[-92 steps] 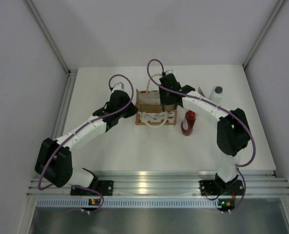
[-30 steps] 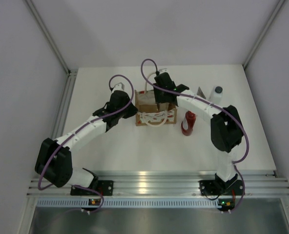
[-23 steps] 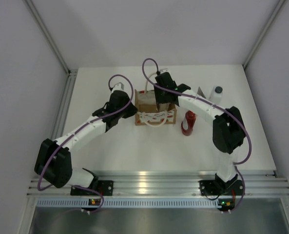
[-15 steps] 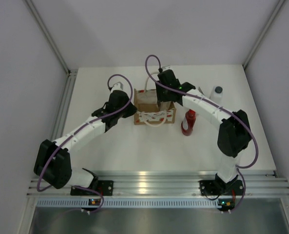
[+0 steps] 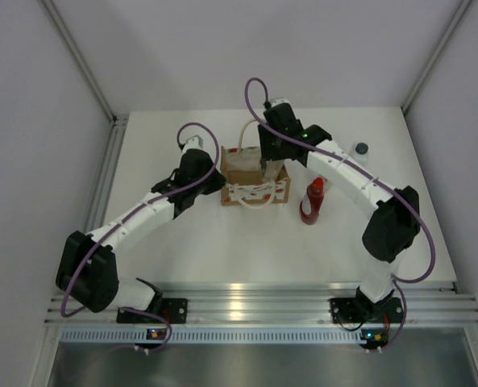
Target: Take the personal care products out of the canvas bag
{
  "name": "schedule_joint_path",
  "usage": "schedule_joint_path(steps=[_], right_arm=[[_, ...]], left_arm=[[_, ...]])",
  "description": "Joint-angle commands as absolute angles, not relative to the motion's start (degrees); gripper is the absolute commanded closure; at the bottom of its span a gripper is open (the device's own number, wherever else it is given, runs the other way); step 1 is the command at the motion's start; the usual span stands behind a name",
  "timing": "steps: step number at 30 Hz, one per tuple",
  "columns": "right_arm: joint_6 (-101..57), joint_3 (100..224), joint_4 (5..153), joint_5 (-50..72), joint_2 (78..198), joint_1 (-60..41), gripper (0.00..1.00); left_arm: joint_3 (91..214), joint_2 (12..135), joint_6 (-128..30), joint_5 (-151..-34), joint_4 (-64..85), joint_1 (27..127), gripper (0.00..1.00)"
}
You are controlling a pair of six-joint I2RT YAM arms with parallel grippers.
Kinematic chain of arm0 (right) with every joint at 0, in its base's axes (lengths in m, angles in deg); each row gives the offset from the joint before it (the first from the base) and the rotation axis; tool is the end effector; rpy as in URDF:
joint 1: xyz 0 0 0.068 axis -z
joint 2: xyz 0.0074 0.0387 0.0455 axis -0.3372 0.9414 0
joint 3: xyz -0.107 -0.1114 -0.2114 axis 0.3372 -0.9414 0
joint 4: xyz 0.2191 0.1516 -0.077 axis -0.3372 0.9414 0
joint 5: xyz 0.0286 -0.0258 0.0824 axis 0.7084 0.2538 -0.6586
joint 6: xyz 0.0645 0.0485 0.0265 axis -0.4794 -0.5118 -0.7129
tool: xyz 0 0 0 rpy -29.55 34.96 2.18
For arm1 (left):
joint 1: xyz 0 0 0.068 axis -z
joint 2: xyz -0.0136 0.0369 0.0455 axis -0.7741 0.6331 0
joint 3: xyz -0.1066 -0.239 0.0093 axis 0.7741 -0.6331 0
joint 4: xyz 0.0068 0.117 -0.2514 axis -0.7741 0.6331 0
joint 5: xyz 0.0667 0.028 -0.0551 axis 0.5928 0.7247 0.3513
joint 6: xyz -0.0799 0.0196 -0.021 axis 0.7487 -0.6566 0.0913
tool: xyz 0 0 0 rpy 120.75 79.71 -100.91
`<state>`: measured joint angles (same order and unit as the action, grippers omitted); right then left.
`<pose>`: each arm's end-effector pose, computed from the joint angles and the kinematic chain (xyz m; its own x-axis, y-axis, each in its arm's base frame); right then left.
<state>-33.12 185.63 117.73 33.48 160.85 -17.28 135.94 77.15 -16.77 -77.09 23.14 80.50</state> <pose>0.3726 0.2569 0.2947 -0.6636 -0.1255 -0.7375 -0.2418 0.9689 0.0527 0.3172 -0.1705 0.2302 -0.6259 -0.4314 -0.6498 -0.0437 0.8512 -0.5231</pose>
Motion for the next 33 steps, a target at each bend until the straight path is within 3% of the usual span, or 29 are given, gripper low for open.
schedule_joint_path(steps=[1, 15, 33], right_arm=[[-32.4, 192.5, 116.0, 33.7, 153.8, -18.2, 1.0], [-31.6, 200.4, 122.6, 28.4, 152.0, -16.7, 1.0], [-31.1, 199.7, 126.8, 24.8, 143.2, -8.0, 1.0]], left_arm=[[136.2, 75.4, -15.6, -76.1, 20.3, 80.3, 1.0], [135.4, 75.0, -15.0, -74.2, 20.3, 80.3, 1.0], [135.2, 74.8, -13.0, -71.7, 21.4, 80.3, 1.0]])
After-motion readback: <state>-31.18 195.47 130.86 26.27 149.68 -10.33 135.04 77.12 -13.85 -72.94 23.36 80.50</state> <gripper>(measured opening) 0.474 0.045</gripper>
